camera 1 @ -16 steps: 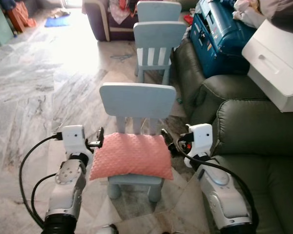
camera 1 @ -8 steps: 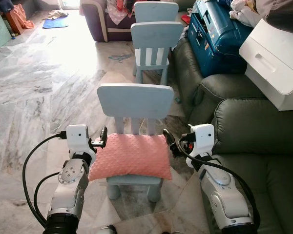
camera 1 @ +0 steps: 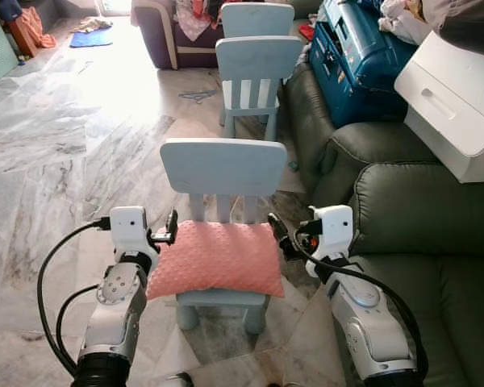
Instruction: Move the pillow to the sofa
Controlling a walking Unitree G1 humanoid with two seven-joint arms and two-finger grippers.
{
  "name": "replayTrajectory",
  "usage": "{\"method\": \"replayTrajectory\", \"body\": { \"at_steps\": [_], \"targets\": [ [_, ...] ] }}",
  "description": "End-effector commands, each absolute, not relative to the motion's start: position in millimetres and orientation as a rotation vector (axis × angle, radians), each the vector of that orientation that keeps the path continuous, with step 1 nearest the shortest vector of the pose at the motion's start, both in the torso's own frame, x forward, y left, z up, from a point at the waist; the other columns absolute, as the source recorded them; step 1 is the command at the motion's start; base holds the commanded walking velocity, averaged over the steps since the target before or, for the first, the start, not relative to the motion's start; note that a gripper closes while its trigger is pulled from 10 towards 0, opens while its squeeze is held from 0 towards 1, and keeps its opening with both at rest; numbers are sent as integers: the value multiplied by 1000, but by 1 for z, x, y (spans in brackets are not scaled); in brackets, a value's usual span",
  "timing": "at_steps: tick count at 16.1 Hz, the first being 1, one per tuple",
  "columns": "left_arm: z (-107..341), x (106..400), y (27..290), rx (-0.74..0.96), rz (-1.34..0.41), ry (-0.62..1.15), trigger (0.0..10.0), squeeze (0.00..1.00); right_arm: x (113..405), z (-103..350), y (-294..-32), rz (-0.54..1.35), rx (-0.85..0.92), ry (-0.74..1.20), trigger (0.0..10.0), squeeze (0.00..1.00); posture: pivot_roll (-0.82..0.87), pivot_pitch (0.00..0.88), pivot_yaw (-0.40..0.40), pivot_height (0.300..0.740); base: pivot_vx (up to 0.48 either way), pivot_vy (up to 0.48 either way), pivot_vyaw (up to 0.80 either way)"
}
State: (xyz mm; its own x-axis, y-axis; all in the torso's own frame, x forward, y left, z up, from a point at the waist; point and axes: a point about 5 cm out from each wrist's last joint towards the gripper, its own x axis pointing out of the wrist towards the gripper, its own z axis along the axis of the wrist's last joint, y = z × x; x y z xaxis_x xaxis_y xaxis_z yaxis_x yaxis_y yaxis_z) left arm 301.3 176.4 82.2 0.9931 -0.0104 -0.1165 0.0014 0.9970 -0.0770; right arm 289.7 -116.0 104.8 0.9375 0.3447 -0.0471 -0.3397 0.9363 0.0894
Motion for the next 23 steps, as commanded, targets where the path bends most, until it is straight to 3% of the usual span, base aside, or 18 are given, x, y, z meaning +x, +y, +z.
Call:
{"method": "replayTrajectory", "body": {
  "at_steps": [1, 23],
  "targets": [
    [79, 298, 179, -67, 7, 127, 10000, 0, 288, 104, -118, 348, 87, 62, 10000, 0, -111, 130, -16, 740, 0, 0, 0],
    [76, 294, 182, -63, -19, 127, 10000, 0, 288, 106, -113, 369, 47, 43, 10000, 0, -111, 138, -16, 740, 0, 0, 69]
  ]
}}
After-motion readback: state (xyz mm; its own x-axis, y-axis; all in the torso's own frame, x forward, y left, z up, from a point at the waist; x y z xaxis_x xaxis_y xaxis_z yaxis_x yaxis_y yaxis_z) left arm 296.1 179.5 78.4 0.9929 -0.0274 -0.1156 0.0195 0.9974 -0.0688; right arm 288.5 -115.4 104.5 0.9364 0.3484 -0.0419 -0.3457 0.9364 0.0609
